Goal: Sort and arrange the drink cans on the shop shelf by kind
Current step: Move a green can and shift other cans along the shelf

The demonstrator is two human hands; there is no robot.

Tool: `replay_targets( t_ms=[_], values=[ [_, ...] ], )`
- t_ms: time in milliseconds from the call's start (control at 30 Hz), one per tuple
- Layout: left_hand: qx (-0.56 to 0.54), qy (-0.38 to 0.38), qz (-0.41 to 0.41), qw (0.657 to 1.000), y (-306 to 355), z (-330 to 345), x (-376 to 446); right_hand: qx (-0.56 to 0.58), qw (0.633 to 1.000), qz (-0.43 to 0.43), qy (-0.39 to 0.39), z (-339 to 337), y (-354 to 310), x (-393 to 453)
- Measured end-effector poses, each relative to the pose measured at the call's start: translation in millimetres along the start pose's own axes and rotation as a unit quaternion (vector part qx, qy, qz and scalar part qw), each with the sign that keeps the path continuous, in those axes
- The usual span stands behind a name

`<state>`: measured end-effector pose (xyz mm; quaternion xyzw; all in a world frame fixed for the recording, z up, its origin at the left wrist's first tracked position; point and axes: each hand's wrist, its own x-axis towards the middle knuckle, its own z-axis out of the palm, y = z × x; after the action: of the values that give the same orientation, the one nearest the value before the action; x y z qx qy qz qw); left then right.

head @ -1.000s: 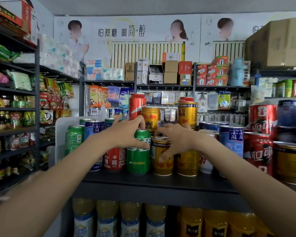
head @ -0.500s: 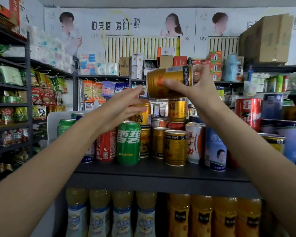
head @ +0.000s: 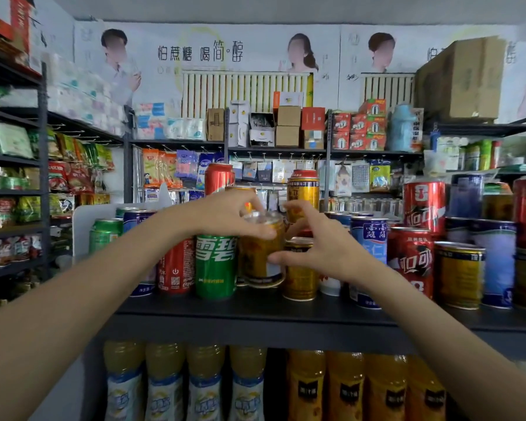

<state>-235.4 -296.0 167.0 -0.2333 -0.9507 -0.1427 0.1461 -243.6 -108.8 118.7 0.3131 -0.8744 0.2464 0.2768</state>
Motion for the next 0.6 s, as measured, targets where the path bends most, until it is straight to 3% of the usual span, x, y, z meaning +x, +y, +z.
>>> replay_targets(
  t_ms=[133, 333, 433, 600],
  values=[
    [0.16, -0.025, -0.007, 0.987, -9.3, 12.1, 12.7, -0.123, 0.989, 0.004, -0.084, -18.3, 11.1, 8.9],
    [0.226, -0.063, -0.038, 0.971, -8.6, 22.3, 22.9, -0.274, 0.92, 0.039, -0.279, -12.9, 16.7, 39.2],
    [0.218, -0.081, -0.059, 0.971, -8.5, 23.7, 24.0, -0.297, 0.906, 0.033, -0.299, -8.2, 16.7, 51.9],
    [0.223, -0.109, -0.073, 0.966, -4.2, 24.5, 24.1, -0.204, 0.934, -0.008, -0.294, -18.3, 11.8, 49.5]
  ],
)
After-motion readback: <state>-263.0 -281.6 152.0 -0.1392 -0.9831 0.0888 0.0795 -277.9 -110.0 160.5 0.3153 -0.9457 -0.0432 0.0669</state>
